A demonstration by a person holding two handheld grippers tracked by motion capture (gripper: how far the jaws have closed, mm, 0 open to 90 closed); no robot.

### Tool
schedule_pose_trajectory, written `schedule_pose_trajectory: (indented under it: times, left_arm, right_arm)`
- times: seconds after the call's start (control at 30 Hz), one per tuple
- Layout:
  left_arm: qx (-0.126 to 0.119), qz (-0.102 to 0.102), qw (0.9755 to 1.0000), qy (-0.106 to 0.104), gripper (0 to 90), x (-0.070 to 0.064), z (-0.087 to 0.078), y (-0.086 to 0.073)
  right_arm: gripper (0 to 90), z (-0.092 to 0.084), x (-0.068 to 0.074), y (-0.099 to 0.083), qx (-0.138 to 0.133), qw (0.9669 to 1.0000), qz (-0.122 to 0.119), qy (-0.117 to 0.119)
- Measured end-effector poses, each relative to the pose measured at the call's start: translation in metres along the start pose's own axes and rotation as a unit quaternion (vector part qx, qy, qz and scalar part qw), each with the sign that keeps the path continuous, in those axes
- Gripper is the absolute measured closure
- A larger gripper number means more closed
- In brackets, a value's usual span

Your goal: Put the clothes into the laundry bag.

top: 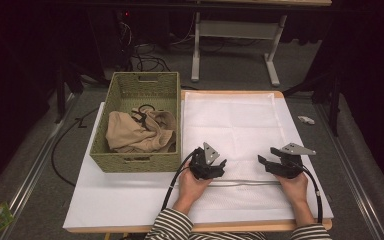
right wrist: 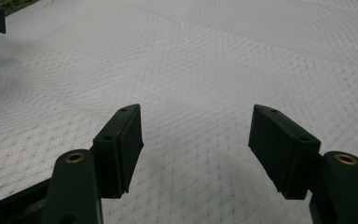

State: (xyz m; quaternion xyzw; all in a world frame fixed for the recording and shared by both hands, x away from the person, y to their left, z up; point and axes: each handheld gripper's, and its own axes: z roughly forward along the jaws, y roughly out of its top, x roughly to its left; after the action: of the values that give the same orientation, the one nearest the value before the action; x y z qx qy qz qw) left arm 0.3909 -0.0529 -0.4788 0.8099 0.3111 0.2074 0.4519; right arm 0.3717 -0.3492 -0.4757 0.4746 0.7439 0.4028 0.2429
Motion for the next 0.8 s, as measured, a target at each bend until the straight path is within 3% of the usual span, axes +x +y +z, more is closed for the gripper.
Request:
schedule_pose_trajectory:
  times: [0.5, 0.63, 0.7, 0.8]
  left_arm:
    - [0.000, 0.002, 1.0000, 0.001, 32.1, -0.001, 0.000, 0.000]
    - [-0.003, 0.006, 0.9998, 0.018, 31.2, -0.003, -0.001, 0.000]
    - [-0.001, 0.019, 0.9993, 0.032, 30.7, -0.007, -0.001, 0.000]
    - [0.004, 0.022, 0.9972, 0.072, 30.3, -0.014, 0.001, 0.001]
  right_arm:
    - [34.7, 0.001, -0.001, 0.000, 0.003, 1.0000, 0.005, -0.001]
    - [34.7, 0.001, -0.001, 0.000, 0.003, 1.0000, 0.004, 0.000]
    - [34.7, 0.001, -0.001, 0.000, 0.004, 1.0000, 0.004, 0.000]
    - [34.6, 0.001, -0.002, 0.000, 0.003, 1.0000, 0.002, 0.001]
